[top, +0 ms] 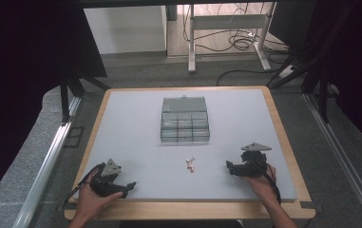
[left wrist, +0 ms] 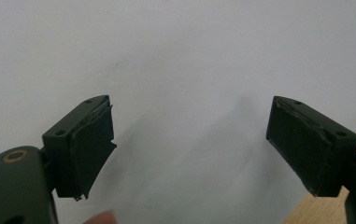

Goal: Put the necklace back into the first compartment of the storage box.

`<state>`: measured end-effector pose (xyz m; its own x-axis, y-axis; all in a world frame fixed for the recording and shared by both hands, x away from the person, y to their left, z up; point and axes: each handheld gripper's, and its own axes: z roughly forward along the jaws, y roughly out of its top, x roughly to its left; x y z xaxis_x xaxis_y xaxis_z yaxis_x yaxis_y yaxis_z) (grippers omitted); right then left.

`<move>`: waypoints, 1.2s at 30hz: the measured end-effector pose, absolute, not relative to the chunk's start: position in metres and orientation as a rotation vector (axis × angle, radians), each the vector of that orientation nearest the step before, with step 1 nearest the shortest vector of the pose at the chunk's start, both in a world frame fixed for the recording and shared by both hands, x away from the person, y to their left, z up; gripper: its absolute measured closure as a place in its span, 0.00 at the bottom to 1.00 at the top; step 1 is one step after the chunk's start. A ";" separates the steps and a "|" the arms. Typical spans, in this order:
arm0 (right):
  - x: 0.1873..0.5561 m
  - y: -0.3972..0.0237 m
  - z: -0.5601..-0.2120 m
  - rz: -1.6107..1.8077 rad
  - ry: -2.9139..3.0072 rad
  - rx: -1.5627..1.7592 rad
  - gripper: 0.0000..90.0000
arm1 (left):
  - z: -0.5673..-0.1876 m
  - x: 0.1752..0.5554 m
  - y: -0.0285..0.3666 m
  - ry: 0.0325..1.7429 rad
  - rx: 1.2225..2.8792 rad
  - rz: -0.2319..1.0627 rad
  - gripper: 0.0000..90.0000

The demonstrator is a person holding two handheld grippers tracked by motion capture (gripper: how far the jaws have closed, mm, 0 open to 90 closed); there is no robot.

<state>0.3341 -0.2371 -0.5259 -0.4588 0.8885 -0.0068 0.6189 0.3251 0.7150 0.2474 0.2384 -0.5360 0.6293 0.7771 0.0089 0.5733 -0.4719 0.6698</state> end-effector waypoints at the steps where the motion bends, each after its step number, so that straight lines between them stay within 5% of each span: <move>1: 0.332 -0.239 -0.524 0.940 2.191 1.323 0.10 | -0.536 0.247 0.239 1.052 2.212 0.418 0.17; 36: 0.310 -0.236 -0.481 1.033 2.252 1.160 0.26 | -0.533 0.243 0.240 1.036 2.185 0.408 0.16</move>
<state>0.3105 -0.2360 -0.4807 -0.5737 0.8188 -0.0178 0.5206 0.3814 0.7639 0.2428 0.2403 -0.5326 0.6350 0.7725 -0.0061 0.5611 -0.4557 0.6910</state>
